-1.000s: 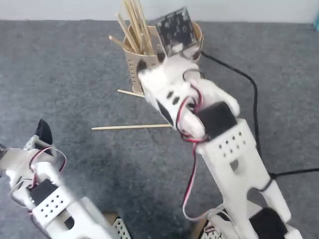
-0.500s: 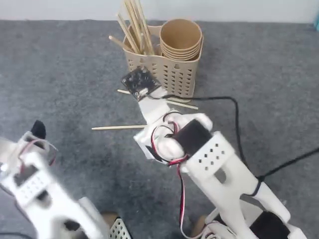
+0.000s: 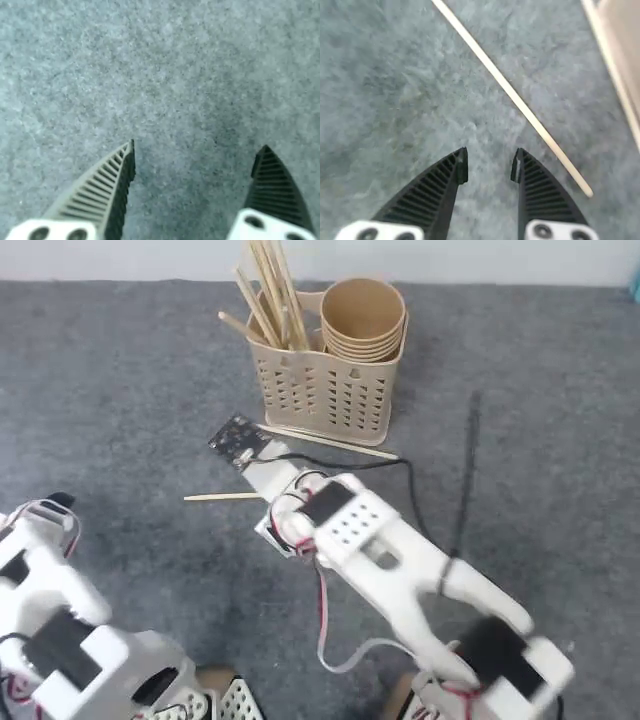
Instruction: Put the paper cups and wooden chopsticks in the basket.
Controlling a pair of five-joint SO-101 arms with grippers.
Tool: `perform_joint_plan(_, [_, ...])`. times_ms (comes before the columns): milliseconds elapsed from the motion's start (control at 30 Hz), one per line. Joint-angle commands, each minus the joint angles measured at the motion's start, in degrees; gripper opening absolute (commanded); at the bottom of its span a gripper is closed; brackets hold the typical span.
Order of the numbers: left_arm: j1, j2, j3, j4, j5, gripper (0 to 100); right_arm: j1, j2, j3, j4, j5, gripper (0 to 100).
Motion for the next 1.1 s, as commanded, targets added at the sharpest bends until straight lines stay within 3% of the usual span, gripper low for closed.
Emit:
perform_joint_plan(0, [-0.09,-0.18,-2.77,0.26,0.53,35,0.75,7.69,-8.79,-1.89,3.96,14.7])
perform_joint_plan(233, [0.00,-0.18,-2.77,0.35,0.53,35,3.30,23.34,-23.21,-1.27,6.95,14.5])
perform_joint_plan(567, [0.09,-0.18,-2.77,0.35,0.53,35,3.56,31.08,-31.38,3.56,9.49,14.3])
perform_joint_plan(633, [0.09,-0.18,-2.77,0.35,0.53,35,3.21,31.69,-31.47,4.26,11.08,12.9])
perform_joint_plan(767, [0.09,-0.18,-2.77,0.35,0.53,35,2.42,31.78,-31.47,5.05,11.25,0.5])
perform_joint_plan(1067, [0.09,-0.18,-2.77,0.35,0.53,35,1.54,19.21,-31.21,13.49,9.23,0.9])
